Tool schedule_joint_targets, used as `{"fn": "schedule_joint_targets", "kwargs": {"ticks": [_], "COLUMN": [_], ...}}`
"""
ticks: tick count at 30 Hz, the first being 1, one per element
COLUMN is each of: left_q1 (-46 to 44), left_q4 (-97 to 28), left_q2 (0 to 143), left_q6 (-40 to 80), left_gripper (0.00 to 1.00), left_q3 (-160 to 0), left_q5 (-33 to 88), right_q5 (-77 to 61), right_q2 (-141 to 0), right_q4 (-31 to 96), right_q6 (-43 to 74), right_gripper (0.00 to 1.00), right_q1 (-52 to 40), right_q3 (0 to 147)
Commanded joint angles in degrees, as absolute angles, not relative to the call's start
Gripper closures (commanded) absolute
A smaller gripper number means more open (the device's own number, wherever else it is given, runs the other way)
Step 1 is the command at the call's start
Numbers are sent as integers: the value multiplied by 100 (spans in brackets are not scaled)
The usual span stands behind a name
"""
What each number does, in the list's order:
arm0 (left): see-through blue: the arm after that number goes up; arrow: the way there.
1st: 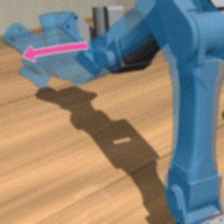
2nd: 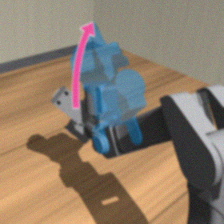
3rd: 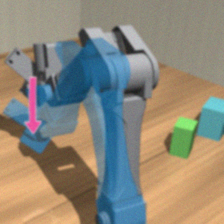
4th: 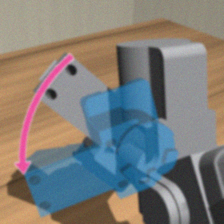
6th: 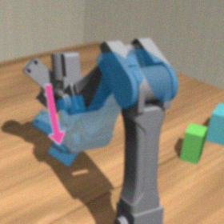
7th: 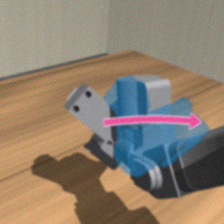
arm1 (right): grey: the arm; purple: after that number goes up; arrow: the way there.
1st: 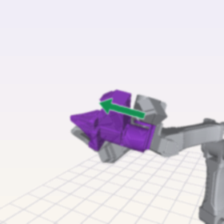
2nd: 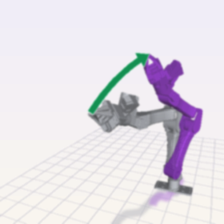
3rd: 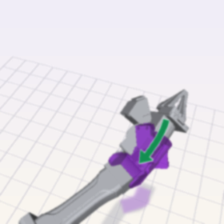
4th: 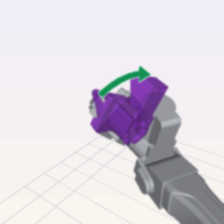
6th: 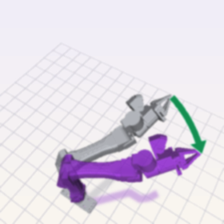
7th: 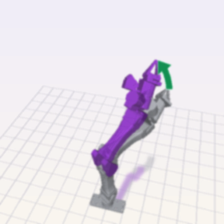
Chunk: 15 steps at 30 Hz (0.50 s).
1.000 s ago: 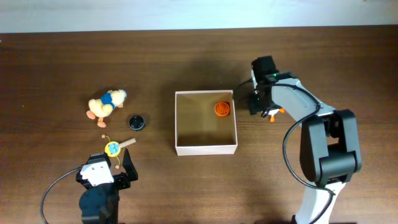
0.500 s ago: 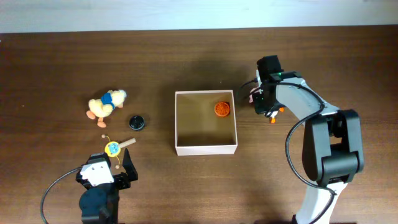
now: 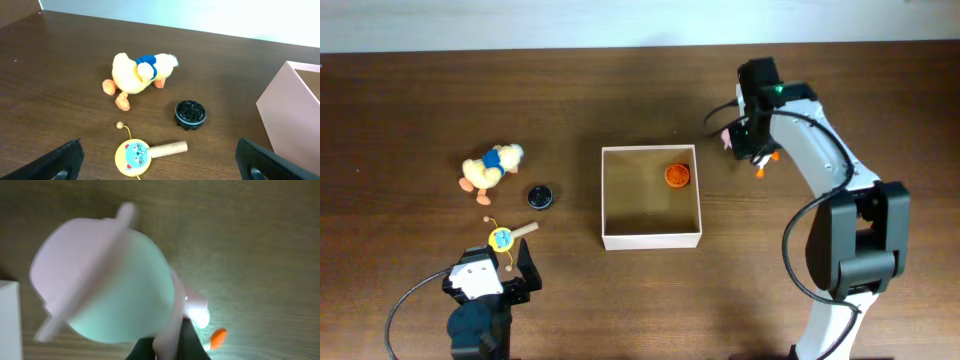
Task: Pack container
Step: 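Lift the pink-hatted duck and carry it over the box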
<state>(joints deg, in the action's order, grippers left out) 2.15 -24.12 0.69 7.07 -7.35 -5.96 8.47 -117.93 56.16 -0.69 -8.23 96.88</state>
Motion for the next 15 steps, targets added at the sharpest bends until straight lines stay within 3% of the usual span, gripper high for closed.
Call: {"fn": "schedule_joint_targets", "kwargs": {"ticks": [1, 8, 15], "left_q1": [202, 202, 202], "left_q4": [-2399, -2401, -2401], "left_q2": [34, 34, 34], "left_q6": [635, 635, 635], "left_gripper": [1, 1, 1], "left_q3": [-707, -707, -707], "left_q5": [-534, -534, -534], "right_q5": [834, 803, 401], "right_q2": [-11690, -11668, -11660], "right_q4": [5885, 6659, 7579], "right_q6": [-134, -224, -1035], "right_gripper": [96, 96, 96], "right_q1": [-786, -819, -1330], "right_q3": [10342, 11386, 12540]}}
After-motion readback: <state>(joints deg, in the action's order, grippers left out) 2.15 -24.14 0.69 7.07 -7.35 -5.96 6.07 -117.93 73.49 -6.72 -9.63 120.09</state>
